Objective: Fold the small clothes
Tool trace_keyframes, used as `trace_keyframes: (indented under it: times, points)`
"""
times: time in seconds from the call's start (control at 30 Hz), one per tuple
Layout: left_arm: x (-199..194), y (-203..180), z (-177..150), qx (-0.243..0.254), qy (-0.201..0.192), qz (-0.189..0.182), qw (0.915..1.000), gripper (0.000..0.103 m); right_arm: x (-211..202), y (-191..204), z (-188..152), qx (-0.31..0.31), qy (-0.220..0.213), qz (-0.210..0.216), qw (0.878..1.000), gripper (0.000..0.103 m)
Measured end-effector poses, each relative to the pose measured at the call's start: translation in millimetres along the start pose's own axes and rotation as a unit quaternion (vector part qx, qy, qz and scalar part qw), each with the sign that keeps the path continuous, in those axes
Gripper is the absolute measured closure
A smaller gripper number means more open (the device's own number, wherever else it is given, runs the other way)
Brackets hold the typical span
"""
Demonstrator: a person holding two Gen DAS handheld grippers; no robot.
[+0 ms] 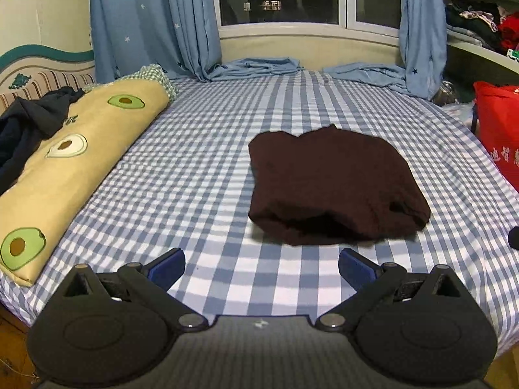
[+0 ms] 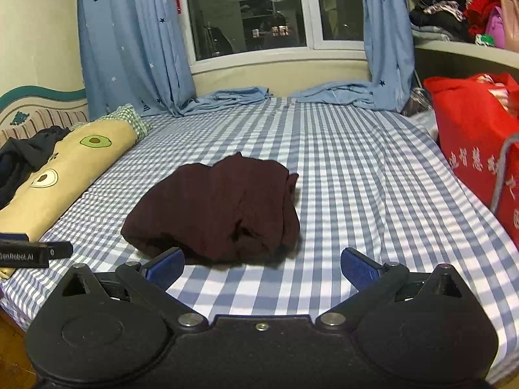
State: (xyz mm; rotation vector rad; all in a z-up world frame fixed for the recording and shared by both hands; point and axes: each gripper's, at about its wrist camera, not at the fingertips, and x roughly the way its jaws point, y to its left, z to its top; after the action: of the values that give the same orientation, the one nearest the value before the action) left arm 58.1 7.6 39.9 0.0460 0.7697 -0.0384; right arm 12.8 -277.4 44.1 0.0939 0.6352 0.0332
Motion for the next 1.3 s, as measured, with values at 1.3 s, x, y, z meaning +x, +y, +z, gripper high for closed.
trace_keyframes:
  times: [1.3]
  points:
    - [14,11,-18,-0.003,0.029,0.005,0.9996,0.001,25,18,-8,0.016,0.047,0.012,0.999,0.001]
